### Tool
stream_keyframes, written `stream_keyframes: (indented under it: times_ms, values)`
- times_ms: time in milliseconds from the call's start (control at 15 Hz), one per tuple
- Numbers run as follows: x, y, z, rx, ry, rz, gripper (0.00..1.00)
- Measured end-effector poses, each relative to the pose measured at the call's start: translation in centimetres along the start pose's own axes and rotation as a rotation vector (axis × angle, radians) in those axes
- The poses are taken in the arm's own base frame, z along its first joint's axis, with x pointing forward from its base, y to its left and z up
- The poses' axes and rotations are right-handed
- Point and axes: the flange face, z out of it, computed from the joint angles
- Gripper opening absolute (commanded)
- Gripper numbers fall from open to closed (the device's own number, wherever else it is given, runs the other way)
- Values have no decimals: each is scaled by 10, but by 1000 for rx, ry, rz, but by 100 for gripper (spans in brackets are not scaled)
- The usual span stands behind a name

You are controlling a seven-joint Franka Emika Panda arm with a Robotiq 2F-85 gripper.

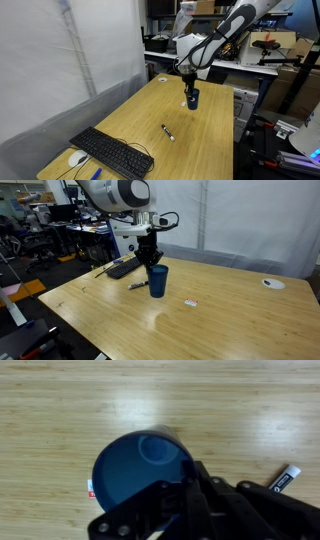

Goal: Move the cup slightly to the left

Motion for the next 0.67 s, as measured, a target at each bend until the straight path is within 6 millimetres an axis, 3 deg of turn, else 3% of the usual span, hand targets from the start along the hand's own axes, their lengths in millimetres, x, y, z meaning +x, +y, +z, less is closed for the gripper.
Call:
stream_keyframes:
  times_ms: [267,667]
  values:
    - [3,-28,3,3,54,-43,1]
    - [1,-64,29,16,99,-104,1]
